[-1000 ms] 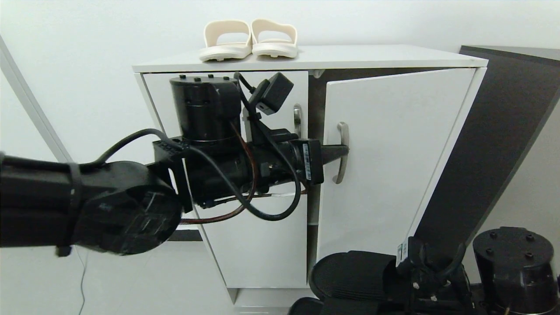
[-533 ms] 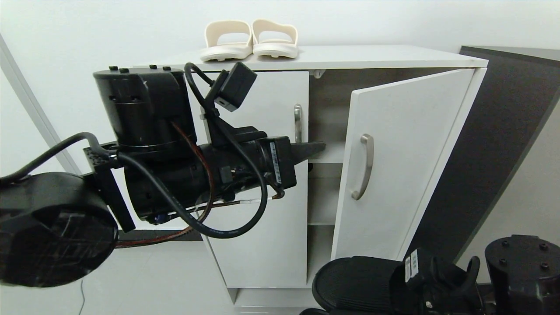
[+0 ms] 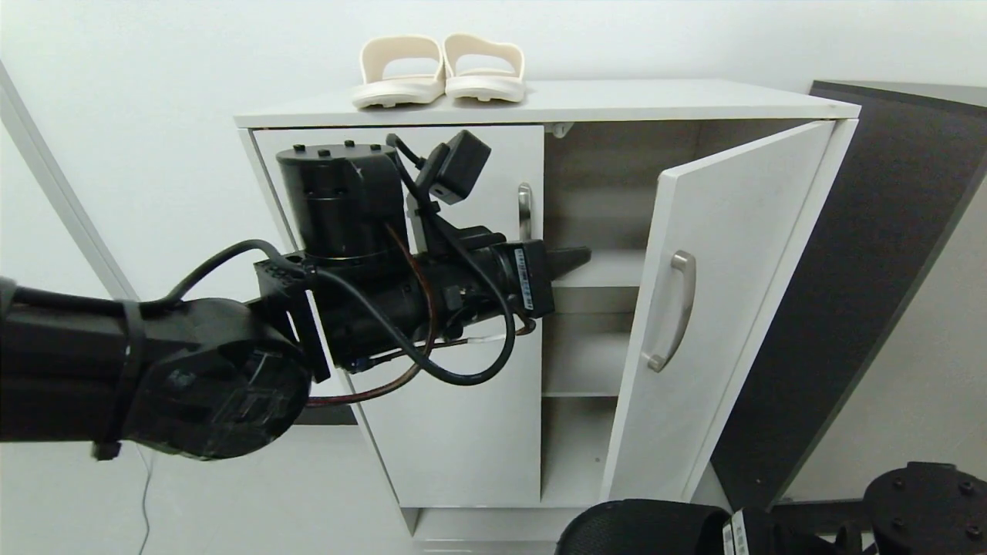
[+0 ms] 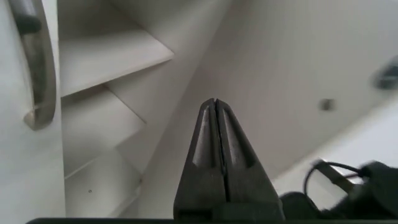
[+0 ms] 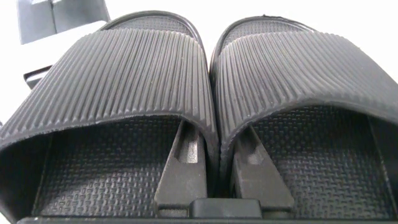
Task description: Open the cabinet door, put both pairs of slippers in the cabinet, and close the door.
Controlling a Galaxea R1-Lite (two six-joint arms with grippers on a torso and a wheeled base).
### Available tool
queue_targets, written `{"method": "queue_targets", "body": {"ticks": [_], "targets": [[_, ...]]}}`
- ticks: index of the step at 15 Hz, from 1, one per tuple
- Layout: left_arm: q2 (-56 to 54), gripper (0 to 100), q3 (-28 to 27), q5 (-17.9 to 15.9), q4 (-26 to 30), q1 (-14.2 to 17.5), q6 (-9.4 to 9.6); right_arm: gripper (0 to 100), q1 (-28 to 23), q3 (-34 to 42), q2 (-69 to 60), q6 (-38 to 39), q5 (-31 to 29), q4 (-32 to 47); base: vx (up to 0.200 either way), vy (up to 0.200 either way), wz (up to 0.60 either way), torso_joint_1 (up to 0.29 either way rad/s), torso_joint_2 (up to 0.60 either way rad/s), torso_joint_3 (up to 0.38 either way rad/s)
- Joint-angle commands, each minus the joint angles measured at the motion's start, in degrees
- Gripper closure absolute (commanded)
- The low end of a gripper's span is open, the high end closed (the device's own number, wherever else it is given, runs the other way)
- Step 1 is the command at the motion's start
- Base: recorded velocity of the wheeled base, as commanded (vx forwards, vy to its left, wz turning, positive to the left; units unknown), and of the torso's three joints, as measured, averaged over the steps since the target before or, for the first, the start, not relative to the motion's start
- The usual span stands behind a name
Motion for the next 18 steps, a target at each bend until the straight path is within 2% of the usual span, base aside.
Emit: {"method": "queue_targets", "body": {"ticks": [1,5,7,9,10,12,15,18], "targets": [[3.0,100,-1.3,0.1,-0.1,0.0,-0.06,100,1.3,0.8,0.0,0.0,0.0,0.0,-0.2,0.0,0.0,0.002,0.0,0.002],[5.2,100,-3.1,0.1,-0.1,-0.8,0.03,100,2.5,1.5,0.1,0.0,-0.1,0.0,-0.2,0.0,0.0,-0.004,0.0,0.0],[6.2,100,-3.0,0.0,-0.8,-4.7,0.12,100,2.6,1.5,0.2,0.0,0.0,0.0,-0.2,0.0,0.0,0.005,0.0,0.005],[7.3,100,-2.7,0.3,-4.2,-7.8,0.2,100,2.6,1.5,0.2,0.0,0.0,0.0,0.0,0.0,0.0,0.0,0.0,0.0],[7.3,100,-2.6,1.0,-5.0,-8.1,0.2,100,2.5,1.5,0.2,0.0,0.0,0.0,0.0,0.0,0.0,0.0,0.0,0.0],[8.0,100,-2.6,3.2,-7.3,-7.8,0.2,100,2.5,1.5,0.2,0.0,0.0,0.0,0.0,0.0,0.0,0.0,0.0,0.0],[8.1,100,-1.5,6.0,-11.0,-5.4,0.2,100,2.5,1.5,0.4,0.3,0.0,-0.1,0.0,0.0,0.0,0.0,0.0,0.0],[6.7,100,1.9,7.1,-15.8,-3.5,0.29,100,2.3,1.0,0.5,0.5,-0.2,-0.2,0.0,0.0,0.0,0.0,0.0,0.0]]}}
